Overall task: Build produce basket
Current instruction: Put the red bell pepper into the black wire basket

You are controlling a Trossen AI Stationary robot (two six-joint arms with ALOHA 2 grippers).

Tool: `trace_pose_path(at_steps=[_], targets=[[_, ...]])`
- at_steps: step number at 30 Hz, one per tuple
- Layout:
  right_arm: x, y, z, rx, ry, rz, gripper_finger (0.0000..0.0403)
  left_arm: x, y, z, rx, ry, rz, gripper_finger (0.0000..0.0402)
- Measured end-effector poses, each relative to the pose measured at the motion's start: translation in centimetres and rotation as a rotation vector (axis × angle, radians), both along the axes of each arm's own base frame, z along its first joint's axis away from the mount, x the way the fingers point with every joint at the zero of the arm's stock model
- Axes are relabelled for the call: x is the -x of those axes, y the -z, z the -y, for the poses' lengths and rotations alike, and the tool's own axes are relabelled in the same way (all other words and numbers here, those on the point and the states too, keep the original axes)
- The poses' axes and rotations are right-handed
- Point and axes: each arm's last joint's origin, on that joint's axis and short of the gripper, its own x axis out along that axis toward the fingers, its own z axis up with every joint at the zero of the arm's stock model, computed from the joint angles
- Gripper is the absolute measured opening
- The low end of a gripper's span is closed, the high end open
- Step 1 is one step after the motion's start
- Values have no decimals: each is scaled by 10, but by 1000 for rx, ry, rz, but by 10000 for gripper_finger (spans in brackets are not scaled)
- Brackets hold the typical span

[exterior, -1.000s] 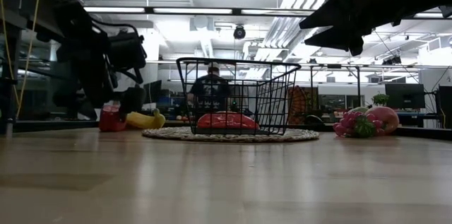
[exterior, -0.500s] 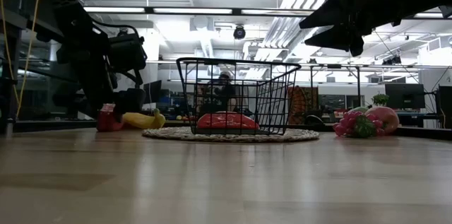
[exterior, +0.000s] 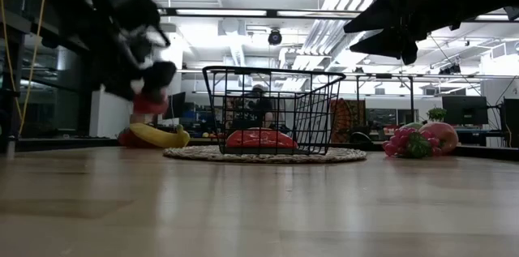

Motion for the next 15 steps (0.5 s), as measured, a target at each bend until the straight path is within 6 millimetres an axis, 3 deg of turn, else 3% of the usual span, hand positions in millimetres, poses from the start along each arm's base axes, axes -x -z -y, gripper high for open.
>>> trace_pose_path(at_steps=[8, 15], targets=[[0, 0, 0, 3, -1, -1, 252, -11, -68, 40, -199, 444, 99, 222], [0, 0, 0, 6, -1, -6, 252, -18, -83, 90, -232, 1018, 185, 223]])
